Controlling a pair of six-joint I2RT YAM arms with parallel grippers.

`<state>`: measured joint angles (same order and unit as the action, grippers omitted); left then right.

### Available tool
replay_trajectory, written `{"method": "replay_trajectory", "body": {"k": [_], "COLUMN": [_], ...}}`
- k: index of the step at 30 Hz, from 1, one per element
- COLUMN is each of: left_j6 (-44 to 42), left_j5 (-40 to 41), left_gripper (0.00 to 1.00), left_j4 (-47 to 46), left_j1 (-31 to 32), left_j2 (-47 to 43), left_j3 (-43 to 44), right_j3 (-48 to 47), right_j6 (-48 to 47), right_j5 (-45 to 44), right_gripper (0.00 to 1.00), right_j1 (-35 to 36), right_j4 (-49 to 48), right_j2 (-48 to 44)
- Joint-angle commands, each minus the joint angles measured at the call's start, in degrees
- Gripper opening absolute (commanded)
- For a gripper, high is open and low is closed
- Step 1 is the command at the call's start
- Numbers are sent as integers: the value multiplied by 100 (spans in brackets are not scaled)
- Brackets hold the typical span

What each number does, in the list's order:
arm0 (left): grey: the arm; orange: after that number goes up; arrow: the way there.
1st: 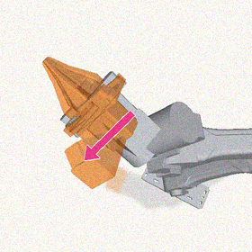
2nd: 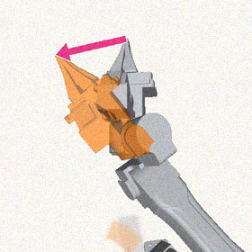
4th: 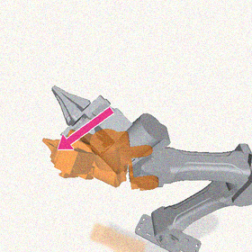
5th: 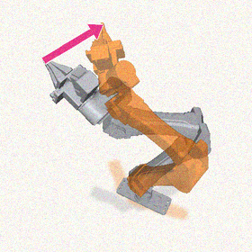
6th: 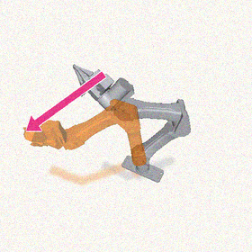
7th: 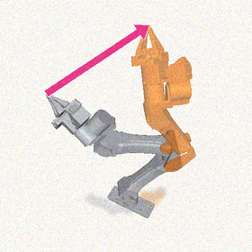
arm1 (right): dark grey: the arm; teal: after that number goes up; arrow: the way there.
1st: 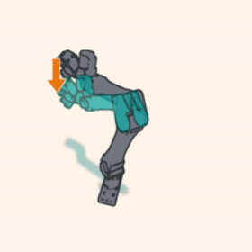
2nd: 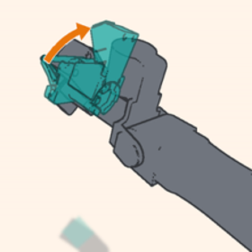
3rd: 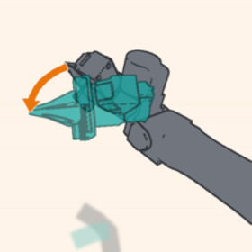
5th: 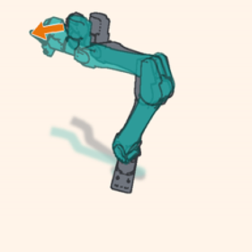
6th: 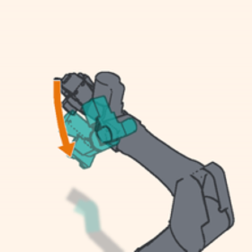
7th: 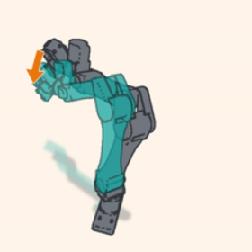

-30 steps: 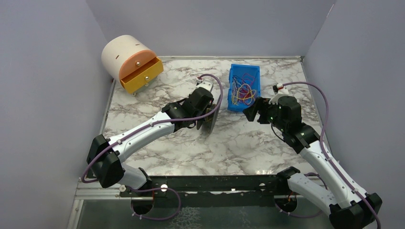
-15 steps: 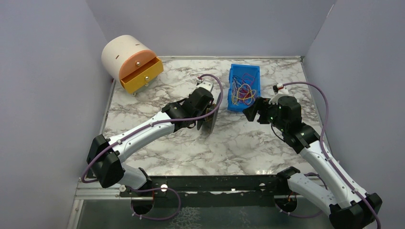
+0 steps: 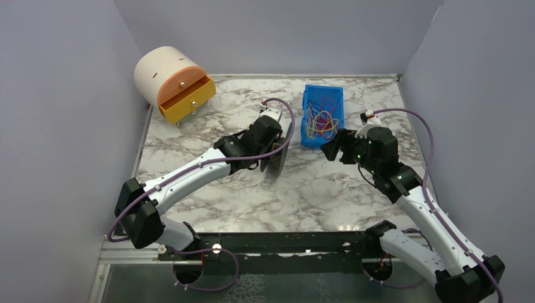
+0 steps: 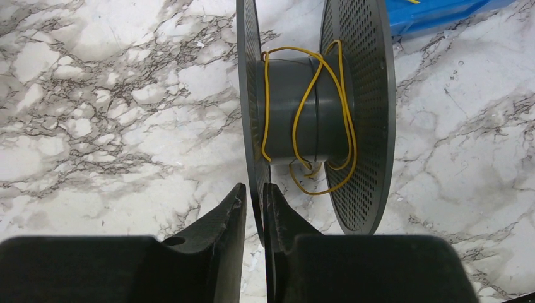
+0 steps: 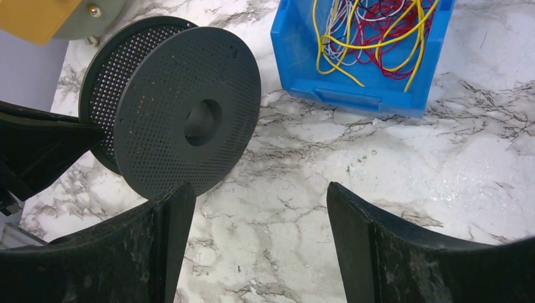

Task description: Wrap the cables

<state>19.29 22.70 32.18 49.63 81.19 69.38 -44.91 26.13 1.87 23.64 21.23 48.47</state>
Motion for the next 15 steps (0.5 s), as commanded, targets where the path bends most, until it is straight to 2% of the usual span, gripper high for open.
{"method": "replay_trajectory", "body": {"k": [1,15], "left_j6": [-45,-66], "left_j5": [178,221], "left_gripper": [19,23], "left_j4": [-142,-135], "left_j1": [22,22], "left_j2": [-57,-82], "left_j3": [19,14], "right_j3": [39,41], "right_j6": [60,68], "right_j5": [112,134], "right_gripper": [81,81], "right_j1": [27,26], "right_j4": [45,32], "right_j2": [14,29]}}
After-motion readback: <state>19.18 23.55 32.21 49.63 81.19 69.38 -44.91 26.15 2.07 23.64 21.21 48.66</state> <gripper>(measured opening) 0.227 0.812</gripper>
